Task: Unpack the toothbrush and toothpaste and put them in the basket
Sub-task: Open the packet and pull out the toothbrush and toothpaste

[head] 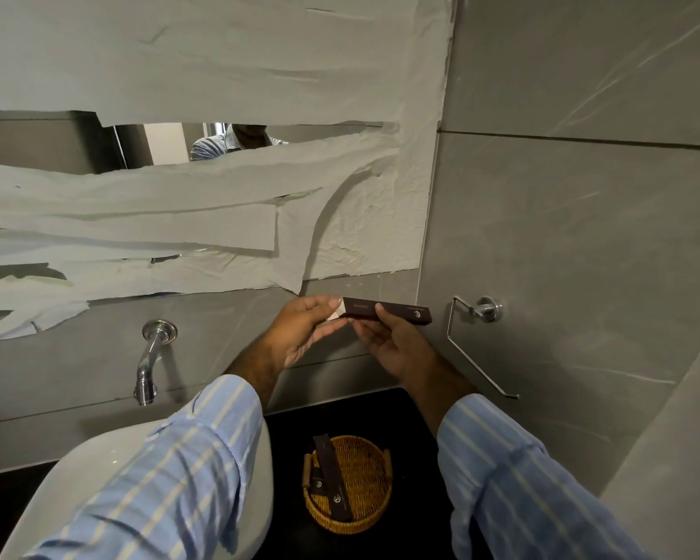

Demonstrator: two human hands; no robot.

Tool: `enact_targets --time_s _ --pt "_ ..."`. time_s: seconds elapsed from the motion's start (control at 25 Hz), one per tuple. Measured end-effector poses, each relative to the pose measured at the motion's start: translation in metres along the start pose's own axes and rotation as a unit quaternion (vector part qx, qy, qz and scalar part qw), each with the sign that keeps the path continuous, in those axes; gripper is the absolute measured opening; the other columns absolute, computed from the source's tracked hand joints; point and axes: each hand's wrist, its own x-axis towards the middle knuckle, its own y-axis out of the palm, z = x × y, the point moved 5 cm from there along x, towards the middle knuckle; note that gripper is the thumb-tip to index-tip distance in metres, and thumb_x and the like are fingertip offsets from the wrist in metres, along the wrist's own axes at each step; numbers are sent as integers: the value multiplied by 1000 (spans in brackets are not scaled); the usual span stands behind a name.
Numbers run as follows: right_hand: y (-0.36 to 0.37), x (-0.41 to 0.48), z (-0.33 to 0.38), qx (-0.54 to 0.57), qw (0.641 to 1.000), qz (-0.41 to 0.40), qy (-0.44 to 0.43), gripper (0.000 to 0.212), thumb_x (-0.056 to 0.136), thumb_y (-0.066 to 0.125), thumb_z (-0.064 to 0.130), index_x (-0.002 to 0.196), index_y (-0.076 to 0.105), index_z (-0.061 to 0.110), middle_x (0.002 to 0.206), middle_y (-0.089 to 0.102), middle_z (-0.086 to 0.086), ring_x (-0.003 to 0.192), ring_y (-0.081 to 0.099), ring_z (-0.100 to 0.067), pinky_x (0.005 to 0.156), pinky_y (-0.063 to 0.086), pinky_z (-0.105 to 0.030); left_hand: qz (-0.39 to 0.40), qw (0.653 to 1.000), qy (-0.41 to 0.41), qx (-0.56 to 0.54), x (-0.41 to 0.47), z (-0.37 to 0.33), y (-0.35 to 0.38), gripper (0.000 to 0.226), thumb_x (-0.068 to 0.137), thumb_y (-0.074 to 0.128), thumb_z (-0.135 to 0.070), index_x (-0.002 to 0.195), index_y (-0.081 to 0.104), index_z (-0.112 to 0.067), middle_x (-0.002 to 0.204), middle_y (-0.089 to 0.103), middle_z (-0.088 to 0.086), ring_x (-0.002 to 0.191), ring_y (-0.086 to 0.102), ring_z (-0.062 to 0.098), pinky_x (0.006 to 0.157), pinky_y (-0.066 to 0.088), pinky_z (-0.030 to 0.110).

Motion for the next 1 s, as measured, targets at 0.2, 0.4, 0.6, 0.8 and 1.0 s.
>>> enact_targets --time_s 0.2,0.4,0.6,0.8,1.0 --pt "6 1 4 -55 998 -3 -36 12 94 63 7 103 61 -2 96 70 -24 86 71 -34 71 62 -36 -169 954 75 235 -2 -2 -20 14 82 70 2 95 68 -4 85 70 15 70 68 23 68 61 35" --pt "27 -4 24 -224 962 12 -156 34 95 62 10 121 55 -11 117 68 -28 91 72 -28 70 63 -26 -173 982 -11 -77 -2 24 -4 15 93 51 2 88 65 2 83 72 20 69 72 22 68 63 28" --pt "57 -11 45 -409 886 5 -219 39 91 69 18 124 59 -1 116 71 -22 99 73 -30 83 62 -39 -104 967 2 -234 -9 43 7 22 93 54 -9 109 59 5 100 67 17 89 70 23 86 60 34" --pt "54 -8 51 -413 884 -18 -219 34 92 68 23 118 60 2 110 74 -17 92 76 -25 74 64 -31 -116 954 -13 -276 -8 56 12 25 95 57 -10 112 62 8 109 65 21 88 70 23 72 62 31" --pt "40 0 52 -386 903 -22 -189 25 95 64 26 110 61 6 106 75 -15 78 75 -20 73 64 -33 -88 971 8 -221 -15 57 13 38 88 68 -17 114 64 10 113 66 23 97 68 27 80 61 33"
